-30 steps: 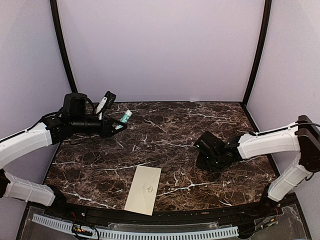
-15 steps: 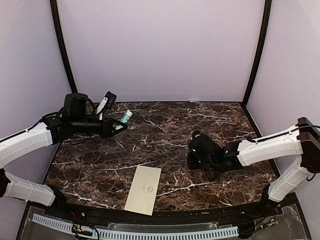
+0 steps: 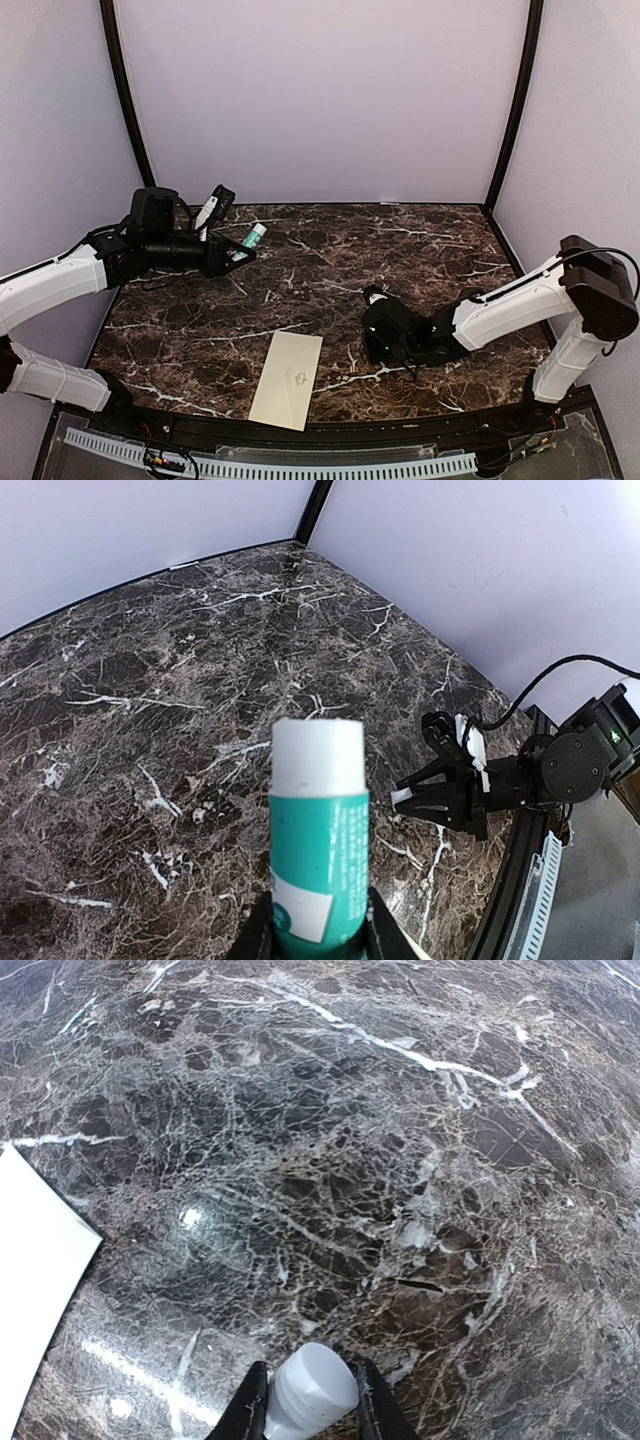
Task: Place the letter into the envelope and seal it
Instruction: Adjust the solid glue cap at the center of the board.
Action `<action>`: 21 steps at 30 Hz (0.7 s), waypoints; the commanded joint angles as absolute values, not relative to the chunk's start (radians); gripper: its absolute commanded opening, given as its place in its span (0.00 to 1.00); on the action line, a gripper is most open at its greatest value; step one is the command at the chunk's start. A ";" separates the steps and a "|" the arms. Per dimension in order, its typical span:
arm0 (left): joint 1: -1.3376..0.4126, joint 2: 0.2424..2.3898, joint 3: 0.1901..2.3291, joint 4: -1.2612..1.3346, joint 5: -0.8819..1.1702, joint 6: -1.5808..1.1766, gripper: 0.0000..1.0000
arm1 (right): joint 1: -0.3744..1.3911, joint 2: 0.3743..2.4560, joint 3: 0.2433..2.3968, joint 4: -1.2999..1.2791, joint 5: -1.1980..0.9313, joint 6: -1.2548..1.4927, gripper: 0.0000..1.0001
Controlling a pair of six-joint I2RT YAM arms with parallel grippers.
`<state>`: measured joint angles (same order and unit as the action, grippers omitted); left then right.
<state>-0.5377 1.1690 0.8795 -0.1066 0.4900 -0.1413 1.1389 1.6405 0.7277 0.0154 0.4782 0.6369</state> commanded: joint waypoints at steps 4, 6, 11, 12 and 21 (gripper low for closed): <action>-0.545 1.165 0.864 -0.103 0.496 -0.128 0.00 | 1.202 1.697 0.711 0.073 0.554 0.622 0.21; -0.545 1.165 0.864 -0.103 0.496 -0.128 0.00 | 1.216 1.716 0.714 0.067 0.570 0.629 0.22; -0.546 1.164 0.863 -0.104 0.494 -0.126 0.00 | 1.235 1.725 0.704 0.061 0.572 0.657 0.33; -0.546 1.164 0.864 -0.104 0.494 -0.126 0.00 | 1.237 1.720 0.701 0.059 0.569 0.662 0.38; -0.546 1.160 0.865 -0.104 0.492 -0.124 0.00 | 1.258 1.596 0.687 -0.023 0.526 0.703 0.68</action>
<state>-0.5419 1.1690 0.8791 -0.1066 0.4892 -0.1413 1.2434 1.6707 0.6979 0.0345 0.5446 0.6731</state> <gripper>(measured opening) 0.233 0.650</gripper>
